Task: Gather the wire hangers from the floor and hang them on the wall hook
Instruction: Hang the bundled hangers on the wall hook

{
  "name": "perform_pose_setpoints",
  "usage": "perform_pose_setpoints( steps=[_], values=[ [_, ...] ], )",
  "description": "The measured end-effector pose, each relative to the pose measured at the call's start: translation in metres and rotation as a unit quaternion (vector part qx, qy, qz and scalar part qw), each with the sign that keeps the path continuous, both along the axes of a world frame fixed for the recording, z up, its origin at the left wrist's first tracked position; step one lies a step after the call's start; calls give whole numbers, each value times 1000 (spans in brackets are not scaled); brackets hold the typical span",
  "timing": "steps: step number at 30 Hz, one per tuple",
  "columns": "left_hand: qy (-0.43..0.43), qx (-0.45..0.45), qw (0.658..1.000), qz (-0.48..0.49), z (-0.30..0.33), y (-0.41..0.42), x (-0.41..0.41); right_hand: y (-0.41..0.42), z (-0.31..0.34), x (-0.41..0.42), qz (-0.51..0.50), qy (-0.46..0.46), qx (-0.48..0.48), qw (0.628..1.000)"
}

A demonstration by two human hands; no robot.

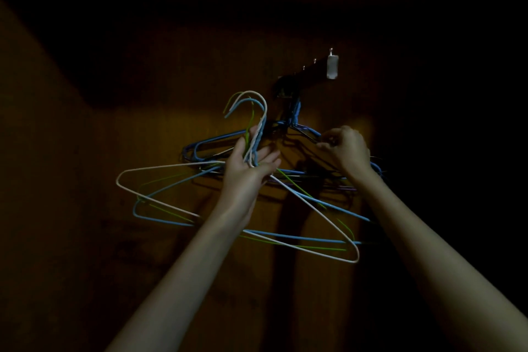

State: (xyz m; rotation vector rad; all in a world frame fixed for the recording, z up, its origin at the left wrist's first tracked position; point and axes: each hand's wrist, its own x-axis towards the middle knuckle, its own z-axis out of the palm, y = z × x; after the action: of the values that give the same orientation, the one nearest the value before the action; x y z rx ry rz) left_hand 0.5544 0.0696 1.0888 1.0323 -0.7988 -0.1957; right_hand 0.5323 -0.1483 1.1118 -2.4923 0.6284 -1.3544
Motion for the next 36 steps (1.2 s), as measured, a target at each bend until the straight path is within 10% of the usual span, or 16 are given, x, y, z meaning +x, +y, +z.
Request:
perform_pose_setpoints(
  steps=[21,36],
  values=[
    [-6,-11,1000,-28,-15,56,-26,153,-37,-77,294,32,123,947],
    [-20,0,1000,-21,-32,87,-51,146,-41,-119,162,-155,90,970]
  ],
)
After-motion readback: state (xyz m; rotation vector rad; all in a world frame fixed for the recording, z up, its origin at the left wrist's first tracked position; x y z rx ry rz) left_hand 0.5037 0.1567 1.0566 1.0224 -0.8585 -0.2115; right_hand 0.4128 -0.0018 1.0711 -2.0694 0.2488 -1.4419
